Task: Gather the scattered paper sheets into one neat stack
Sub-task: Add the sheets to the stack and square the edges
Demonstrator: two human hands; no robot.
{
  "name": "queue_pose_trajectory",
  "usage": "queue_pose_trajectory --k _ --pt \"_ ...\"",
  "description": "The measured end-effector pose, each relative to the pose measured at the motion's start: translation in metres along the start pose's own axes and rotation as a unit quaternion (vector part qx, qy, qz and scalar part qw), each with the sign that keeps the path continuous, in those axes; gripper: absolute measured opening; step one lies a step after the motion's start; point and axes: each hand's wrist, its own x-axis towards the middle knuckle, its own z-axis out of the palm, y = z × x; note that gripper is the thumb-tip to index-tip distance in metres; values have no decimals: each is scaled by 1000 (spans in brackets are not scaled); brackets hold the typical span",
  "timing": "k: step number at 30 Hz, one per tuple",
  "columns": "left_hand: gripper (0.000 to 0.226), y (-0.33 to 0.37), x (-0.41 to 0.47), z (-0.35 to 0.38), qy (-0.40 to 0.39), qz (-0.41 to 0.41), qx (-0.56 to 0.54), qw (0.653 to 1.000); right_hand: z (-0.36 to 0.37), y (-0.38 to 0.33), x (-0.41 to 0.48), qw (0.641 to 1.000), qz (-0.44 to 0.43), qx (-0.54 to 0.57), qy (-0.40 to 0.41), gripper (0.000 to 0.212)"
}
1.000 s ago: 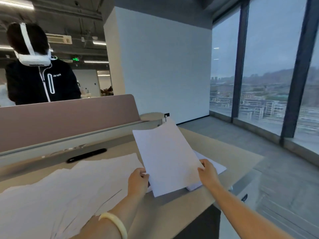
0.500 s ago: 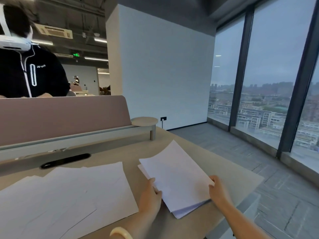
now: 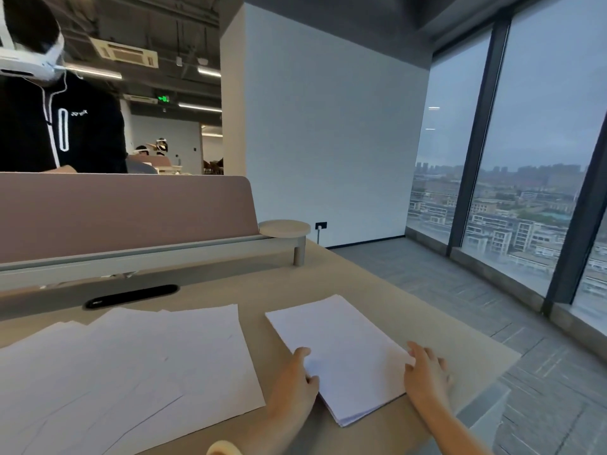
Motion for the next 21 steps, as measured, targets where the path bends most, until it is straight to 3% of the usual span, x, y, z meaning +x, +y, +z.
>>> queue_pose_trajectory --k 21 --pt "43 -6 7 9 -20 -17 62 998 4 3 -3 996 -21 87 6 47"
